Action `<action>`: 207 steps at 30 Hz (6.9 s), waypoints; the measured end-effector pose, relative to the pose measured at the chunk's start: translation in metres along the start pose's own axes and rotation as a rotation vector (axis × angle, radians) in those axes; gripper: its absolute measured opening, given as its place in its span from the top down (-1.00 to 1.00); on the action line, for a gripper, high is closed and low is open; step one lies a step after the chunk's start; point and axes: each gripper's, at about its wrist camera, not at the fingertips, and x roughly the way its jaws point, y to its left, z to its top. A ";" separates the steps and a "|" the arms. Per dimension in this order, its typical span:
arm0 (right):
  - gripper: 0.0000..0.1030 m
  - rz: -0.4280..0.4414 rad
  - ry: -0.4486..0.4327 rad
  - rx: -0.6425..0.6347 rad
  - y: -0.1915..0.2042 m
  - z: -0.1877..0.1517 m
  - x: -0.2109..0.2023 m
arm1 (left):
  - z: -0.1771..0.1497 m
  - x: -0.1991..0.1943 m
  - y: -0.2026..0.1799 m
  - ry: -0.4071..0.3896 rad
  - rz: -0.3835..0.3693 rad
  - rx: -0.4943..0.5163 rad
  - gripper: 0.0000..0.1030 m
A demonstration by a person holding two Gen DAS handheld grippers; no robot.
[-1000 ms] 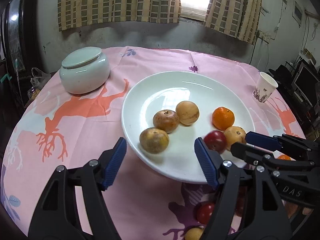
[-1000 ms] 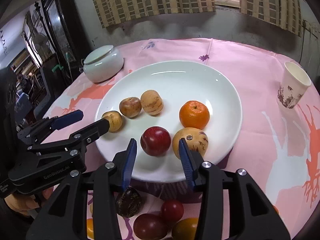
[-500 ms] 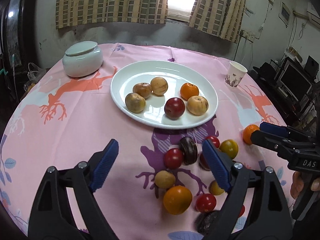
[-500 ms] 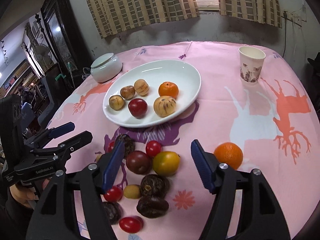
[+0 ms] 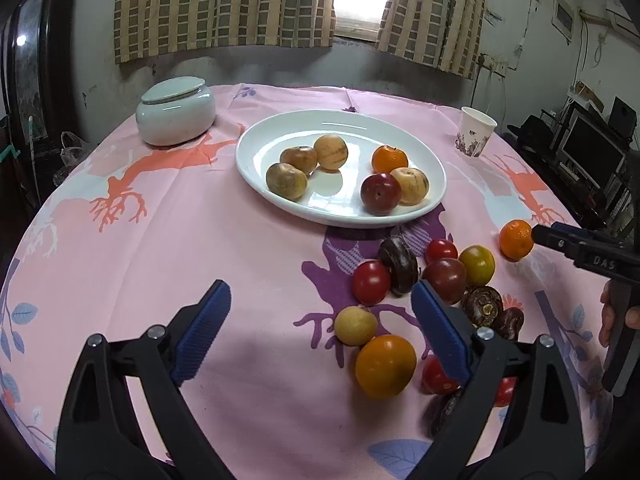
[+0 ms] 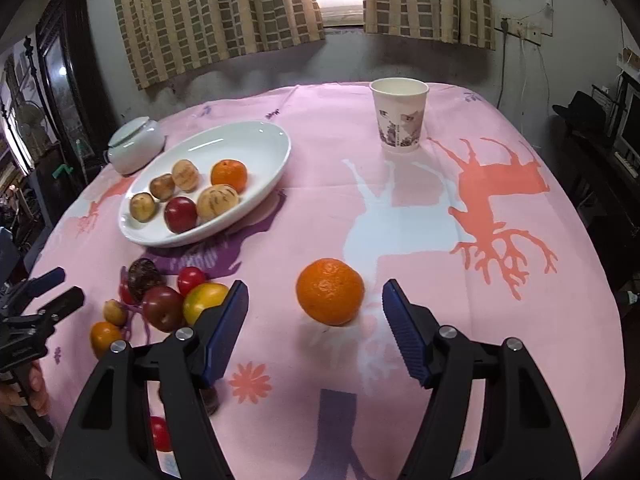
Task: Organize fruits
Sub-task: 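Grasp the second mandarin with the right tool while the left tool grasps an orange-yellow fruit, then carry both held fruits onto the white plate and open both tools, then grasp a dark purple fruit with the right tool while the left tool grasps another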
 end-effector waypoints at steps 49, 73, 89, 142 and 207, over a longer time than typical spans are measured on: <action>0.16 0.054 0.096 -0.041 0.017 -0.009 0.020 | -0.039 0.002 -0.040 0.181 -0.129 0.159 0.22; 0.16 0.081 0.086 -0.060 0.024 -0.007 0.013 | -0.037 0.008 -0.036 0.154 -0.095 0.169 0.23; 0.16 0.175 0.064 -0.143 0.051 -0.006 -0.011 | 0.018 -0.018 -0.016 0.067 -0.042 0.083 0.24; -0.19 0.166 0.046 -0.083 0.092 0.067 0.043 | 0.068 0.029 -0.001 -0.019 0.030 0.008 -0.73; 0.15 0.058 0.144 -0.140 0.058 -0.050 0.003 | -0.072 0.004 -0.092 0.318 -0.132 0.334 -0.32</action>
